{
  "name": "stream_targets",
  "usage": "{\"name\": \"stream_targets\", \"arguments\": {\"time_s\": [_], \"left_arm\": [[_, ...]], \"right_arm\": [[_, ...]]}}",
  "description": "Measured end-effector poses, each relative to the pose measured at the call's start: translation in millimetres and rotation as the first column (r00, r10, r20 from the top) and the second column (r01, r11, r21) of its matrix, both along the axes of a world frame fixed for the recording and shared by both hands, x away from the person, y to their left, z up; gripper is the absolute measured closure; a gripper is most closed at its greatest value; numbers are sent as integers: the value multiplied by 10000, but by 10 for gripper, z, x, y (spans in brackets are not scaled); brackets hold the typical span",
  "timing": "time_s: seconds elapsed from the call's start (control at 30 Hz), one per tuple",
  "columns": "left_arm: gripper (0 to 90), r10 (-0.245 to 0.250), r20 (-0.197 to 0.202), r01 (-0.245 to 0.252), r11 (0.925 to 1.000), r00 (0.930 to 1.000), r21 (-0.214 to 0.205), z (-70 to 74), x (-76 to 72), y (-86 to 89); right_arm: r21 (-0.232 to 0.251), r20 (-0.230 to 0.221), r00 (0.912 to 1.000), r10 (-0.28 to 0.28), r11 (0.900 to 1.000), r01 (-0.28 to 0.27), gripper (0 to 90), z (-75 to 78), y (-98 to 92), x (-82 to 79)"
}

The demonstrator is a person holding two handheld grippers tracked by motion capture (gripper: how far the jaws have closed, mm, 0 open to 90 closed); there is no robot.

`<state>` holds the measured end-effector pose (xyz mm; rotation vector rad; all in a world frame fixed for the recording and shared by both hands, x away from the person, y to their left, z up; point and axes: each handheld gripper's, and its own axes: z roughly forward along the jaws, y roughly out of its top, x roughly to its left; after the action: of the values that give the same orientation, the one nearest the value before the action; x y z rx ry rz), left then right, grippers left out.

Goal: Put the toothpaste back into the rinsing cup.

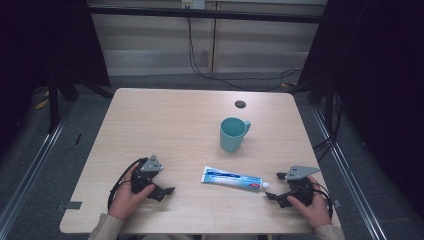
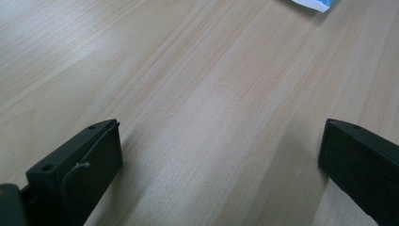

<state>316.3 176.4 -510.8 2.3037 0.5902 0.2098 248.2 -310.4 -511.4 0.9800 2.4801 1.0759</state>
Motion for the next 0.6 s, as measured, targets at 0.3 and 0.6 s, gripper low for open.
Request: {"name": "stream_targets", "arguments": {"time_s": [0.3,0.6], "left_arm": [[0,69,-25,-69,9999,10000,-90,-3,-4,-4],[0,1,-4,-1,10000,10000,-5,0,0,0]], "right_arm": [[-251,-270,9993,-255,9994,248,133,34,51,0],[-1124,-856,9958,333,9927,-429,151,188,183,84]]}}
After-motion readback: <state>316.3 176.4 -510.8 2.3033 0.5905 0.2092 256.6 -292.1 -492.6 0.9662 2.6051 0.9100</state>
